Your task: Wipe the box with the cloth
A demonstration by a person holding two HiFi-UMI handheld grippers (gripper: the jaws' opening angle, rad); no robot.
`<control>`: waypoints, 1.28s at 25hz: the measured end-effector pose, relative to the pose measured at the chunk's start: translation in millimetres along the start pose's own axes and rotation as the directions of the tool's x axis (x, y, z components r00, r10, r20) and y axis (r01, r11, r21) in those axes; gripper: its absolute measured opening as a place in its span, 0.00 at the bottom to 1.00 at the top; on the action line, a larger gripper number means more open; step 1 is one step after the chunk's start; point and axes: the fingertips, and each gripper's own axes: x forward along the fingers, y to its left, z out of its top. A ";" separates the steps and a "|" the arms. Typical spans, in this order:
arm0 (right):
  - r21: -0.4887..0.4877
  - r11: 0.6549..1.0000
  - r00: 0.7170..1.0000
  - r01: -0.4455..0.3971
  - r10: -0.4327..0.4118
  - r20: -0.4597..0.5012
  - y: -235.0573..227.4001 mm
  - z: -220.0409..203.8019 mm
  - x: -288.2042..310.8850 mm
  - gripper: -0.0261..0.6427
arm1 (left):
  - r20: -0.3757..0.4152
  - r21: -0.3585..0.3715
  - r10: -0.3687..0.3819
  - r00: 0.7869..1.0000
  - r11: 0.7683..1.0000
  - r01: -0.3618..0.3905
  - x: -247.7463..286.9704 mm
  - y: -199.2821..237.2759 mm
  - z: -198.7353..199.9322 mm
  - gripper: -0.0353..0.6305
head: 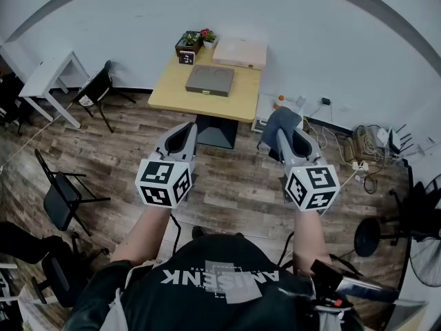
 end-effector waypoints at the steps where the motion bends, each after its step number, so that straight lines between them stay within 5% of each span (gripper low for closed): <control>1: -0.001 1.000 1.000 0.000 0.000 0.001 0.4 -0.5 0.2 0.14 | 0.010 0.014 0.016 1.000 1.000 -0.017 -0.8 4.3 2.5 0.05; 5: -0.003 1.000 1.000 -0.003 0.003 -0.002 2.1 -4.2 -0.9 0.14 | 0.035 0.044 0.051 0.998 0.998 -0.052 -4.3 16.4 11.3 0.05; 22: 0.055 0.998 1.000 -0.003 0.002 0.021 21.9 -3.6 -0.6 0.14 | -0.020 0.037 -0.042 0.999 0.998 0.043 -11.7 17.1 -7.0 0.05; 28: 0.034 0.999 1.000 0.009 -0.009 0.021 46.1 1.8 20.0 0.14 | 0.020 -0.061 -0.105 0.994 0.992 0.106 -16.8 39.6 -2.1 0.05; 32: 0.023 0.999 0.999 0.025 -0.025 0.019 60.4 3.3 29.3 0.14 | 0.036 -0.030 -0.109 0.993 0.993 0.110 -14.6 57.7 0.5 0.05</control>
